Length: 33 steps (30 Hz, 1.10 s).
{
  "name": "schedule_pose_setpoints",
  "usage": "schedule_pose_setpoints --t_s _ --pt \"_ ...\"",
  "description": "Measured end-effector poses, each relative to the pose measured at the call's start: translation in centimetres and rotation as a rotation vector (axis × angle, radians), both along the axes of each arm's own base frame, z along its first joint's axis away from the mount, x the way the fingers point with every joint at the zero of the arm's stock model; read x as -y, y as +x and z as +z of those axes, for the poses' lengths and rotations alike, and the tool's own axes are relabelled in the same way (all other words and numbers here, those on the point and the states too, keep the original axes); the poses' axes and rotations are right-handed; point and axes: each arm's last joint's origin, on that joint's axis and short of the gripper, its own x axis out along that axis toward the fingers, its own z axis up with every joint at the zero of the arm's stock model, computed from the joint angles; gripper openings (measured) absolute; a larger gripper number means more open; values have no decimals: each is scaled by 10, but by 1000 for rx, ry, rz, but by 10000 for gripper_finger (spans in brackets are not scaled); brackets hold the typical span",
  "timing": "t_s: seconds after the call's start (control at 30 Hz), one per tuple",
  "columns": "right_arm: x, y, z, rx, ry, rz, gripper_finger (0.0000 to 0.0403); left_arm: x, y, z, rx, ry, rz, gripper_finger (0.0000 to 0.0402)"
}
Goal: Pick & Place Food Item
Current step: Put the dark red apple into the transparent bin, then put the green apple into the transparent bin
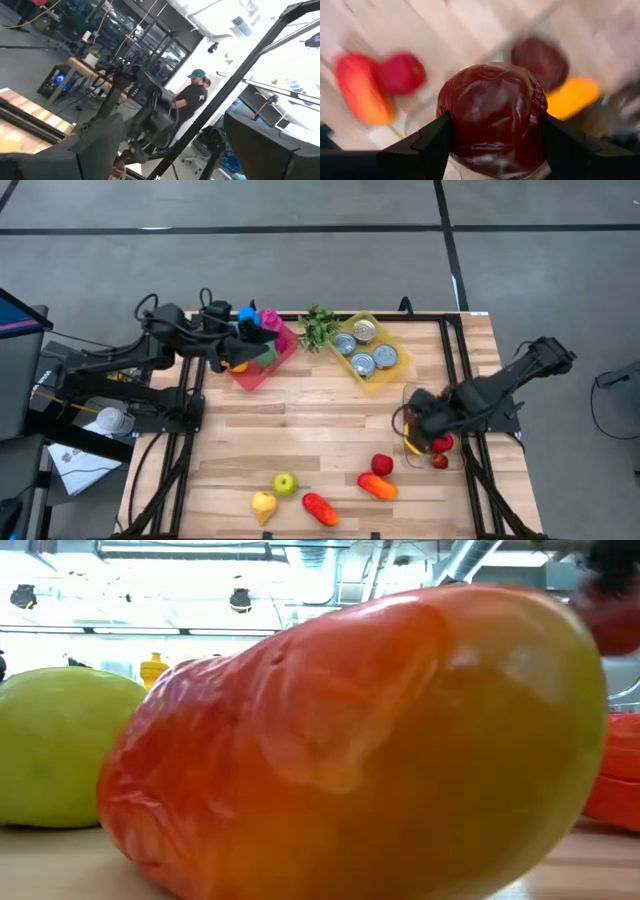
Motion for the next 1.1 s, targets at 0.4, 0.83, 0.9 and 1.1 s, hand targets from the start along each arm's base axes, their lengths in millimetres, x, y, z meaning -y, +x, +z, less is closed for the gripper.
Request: schedule_pose_setpoints --t_s 0.4,0.83,0.9,1.1 --pt "-21 -9 -48 -135 78 -15 261 0 0 -3 -32 9 12 336" --pt "-30 -5 -50 -162 210 5 394 32 2 -55 -541 81 -300 338" --pt "-32 -5 -50 -156 222 18 388 45 5 -65 -620 139 -360 337" --pt "-37 -5 -49 -140 231 77 380 92 21 -89 -738 261 -497 336"
